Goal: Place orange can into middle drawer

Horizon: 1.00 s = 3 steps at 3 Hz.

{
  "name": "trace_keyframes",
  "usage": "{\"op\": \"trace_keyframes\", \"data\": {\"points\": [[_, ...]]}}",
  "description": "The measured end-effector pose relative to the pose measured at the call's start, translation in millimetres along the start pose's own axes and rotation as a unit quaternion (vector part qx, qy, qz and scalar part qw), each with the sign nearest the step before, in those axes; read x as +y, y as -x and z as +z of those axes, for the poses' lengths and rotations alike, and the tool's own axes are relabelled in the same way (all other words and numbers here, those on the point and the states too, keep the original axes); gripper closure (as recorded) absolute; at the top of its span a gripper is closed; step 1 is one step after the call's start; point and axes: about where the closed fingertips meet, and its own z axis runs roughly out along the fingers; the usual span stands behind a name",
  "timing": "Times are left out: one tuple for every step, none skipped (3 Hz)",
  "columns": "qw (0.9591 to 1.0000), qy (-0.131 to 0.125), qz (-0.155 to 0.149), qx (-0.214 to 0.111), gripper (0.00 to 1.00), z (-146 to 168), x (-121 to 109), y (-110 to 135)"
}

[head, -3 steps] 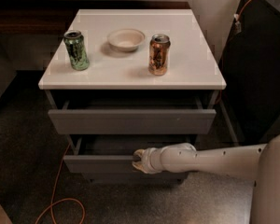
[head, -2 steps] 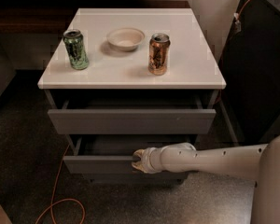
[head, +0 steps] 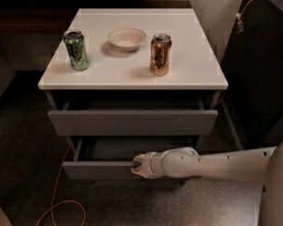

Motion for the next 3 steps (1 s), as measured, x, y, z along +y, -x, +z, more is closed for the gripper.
{"op": "trace_keyframes", "data": {"points": [[1.0,0.0,0.0,0.0,0.37,0,0,0],[0.9992,0.01,0.022,-0.031,0.07,-23,25,43],[0.9969,0.016,0.044,-0.064,0.0,-52,41,84]]}}
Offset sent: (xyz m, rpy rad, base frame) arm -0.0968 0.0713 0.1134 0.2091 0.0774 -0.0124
